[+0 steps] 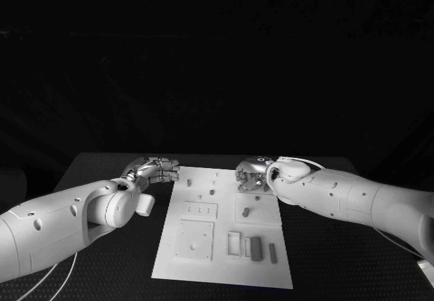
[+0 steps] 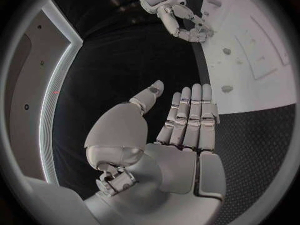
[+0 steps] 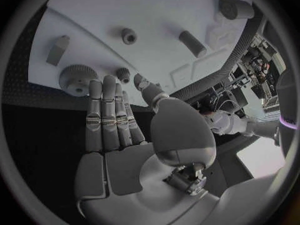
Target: Assemble the parts on the task board
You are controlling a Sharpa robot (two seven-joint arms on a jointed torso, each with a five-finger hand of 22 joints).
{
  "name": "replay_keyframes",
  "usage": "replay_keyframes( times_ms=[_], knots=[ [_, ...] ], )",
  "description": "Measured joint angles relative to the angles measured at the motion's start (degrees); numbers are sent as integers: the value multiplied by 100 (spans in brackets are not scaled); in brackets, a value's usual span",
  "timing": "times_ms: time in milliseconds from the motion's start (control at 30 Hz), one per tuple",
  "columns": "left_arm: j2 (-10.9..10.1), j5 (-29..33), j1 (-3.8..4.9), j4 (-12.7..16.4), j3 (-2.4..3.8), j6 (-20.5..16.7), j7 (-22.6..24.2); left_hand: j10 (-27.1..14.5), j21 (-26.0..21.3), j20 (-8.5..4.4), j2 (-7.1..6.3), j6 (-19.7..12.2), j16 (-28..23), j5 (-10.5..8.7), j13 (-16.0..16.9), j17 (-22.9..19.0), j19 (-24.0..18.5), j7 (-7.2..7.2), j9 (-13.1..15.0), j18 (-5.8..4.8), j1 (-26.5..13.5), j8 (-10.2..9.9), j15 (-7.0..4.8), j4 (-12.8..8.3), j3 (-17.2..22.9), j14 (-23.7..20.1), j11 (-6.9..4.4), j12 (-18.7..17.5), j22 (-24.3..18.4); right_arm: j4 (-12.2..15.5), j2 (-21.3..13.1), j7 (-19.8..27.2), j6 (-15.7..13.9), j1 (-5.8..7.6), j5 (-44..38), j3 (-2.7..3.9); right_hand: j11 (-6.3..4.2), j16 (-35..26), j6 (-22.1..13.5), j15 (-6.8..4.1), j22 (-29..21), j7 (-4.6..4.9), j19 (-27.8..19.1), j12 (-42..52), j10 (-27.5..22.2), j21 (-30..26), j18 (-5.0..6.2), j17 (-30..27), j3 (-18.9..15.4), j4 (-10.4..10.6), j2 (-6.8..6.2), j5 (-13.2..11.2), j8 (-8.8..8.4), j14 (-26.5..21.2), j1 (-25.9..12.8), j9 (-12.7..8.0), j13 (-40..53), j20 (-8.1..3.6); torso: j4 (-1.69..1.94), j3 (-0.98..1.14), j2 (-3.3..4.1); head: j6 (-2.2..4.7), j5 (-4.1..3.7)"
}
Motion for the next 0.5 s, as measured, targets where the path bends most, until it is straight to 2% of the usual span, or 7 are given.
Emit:
replay_keyframes(
  times_ms=[333, 500],
  knots=[
    [-5, -1, 0, 2, 1, 9, 0, 0, -21, -20, 0, 0, 0, 0, -5, 7, 20, 0, -7, -7, 0, -23, 0, 1, -29, 0, 0, -9, -9, -17, 33, -43, 30, -33, -105, 10, 12, 0, 36, -12, -1, -36, 0, -20, 30, 46, 0, 71, 1, 1, -14, 1, 0, 12, -16, 8, 1, 1, 13, 1, 72, 31, 35],
    [-9, -2, 1, 2, 2, 14, -2, 0, -21, -20, 0, 0, -22, 0, -5, 13, 20, 0, -11, -8, 0, -23, 0, -1, -31, 0, 0, -9, -9, -58, 33, -67, 33, -36, -156, 23, -6, -1, 60, -8, -1, -60, -1, -20, 73, 86, 1, 113, 13, 10, -15, 3, 0, 49, -16, 21, 4, 1, 16, 4, 97, 51, 24]
  ],
)
